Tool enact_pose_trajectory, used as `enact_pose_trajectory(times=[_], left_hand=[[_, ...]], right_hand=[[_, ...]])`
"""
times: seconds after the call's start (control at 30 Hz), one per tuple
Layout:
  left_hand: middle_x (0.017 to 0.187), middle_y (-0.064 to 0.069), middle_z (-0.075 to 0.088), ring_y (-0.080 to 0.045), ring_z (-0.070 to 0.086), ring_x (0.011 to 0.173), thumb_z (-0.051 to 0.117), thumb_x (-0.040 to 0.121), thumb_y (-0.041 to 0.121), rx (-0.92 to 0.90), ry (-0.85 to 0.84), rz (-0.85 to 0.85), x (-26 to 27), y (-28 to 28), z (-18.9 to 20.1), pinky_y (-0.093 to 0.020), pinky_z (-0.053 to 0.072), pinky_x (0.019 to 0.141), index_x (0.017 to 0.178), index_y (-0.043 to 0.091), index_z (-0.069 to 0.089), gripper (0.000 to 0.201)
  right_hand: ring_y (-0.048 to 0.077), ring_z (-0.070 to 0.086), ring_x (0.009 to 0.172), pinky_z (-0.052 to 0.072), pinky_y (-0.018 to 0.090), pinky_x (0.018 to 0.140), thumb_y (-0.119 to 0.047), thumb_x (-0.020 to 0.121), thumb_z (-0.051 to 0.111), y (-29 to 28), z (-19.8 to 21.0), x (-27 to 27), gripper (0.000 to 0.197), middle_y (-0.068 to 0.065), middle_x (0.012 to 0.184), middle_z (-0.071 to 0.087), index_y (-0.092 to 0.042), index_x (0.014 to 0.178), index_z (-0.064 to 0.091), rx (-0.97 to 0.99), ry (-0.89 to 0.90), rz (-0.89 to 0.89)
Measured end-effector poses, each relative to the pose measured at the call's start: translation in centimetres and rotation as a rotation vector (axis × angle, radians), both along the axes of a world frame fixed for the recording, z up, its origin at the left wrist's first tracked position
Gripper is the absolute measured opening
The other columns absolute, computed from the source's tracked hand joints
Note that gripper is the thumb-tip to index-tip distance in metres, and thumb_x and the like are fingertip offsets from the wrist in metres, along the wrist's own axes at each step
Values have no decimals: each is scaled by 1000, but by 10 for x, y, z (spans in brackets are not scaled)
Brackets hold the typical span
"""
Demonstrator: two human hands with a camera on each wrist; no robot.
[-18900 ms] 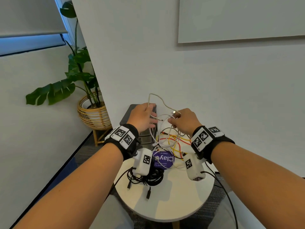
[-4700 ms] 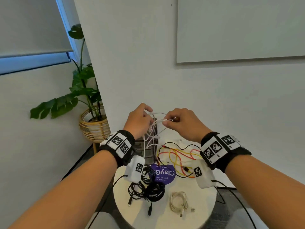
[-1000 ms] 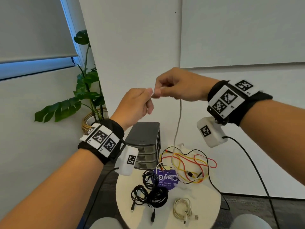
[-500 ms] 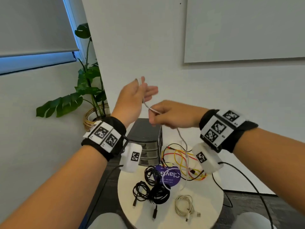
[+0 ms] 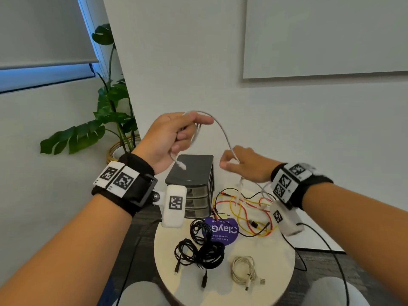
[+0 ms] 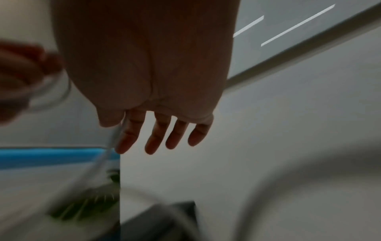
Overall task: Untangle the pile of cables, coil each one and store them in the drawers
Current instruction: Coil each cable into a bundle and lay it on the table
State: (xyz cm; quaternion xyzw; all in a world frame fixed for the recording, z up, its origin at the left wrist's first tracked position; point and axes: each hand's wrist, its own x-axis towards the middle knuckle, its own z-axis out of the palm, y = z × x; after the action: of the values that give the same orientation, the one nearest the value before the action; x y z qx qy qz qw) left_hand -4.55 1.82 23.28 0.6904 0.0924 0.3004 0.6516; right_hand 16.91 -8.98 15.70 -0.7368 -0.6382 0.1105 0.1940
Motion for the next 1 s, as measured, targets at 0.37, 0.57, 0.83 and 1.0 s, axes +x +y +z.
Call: enact_pose_trajectory(times=[0.37, 0.57, 0.83, 1.0], left_hand=[[64, 2, 32, -8, 24, 47, 45, 109, 27, -61, -129, 103, -1, 11, 7, -18, 22, 44, 122, -3, 68, 39], [62, 1, 36, -10, 26, 47, 45, 109, 25, 42, 59, 212, 6, 11, -11, -20, 23, 45, 115, -3, 70, 38], [52, -3, 53, -11, 36, 38, 47, 109, 25, 83, 232, 311, 31, 0, -39, -20, 34, 47, 92, -6, 72, 43], [54, -3, 49, -6, 30, 34, 41, 110, 37, -223, 109, 112, 23, -6, -40, -15, 26, 38, 104, -8, 70, 54]], right_hand=[[17, 67, 83, 55, 35, 80, -34, 102, 54, 4, -105, 9, 23, -2, 88, 69, -20, 91, 69, -120, 157, -73], [24, 69, 91, 54, 36, 79, -8, 100, 45, 8, -39, 18, 26, 11, 105, 72, -15, 98, 70, 227, 644, -282], [12, 67, 102, 55, 43, 94, -36, 107, 47, 1, 25, -31, 29, 0, 110, 69, -23, 131, 54, 182, 513, 0], [8, 45, 52, 53, 37, 57, -27, 110, 32, -8, -22, -34, 28, -4, 68, 43, -14, 106, 57, 212, 483, -55]])
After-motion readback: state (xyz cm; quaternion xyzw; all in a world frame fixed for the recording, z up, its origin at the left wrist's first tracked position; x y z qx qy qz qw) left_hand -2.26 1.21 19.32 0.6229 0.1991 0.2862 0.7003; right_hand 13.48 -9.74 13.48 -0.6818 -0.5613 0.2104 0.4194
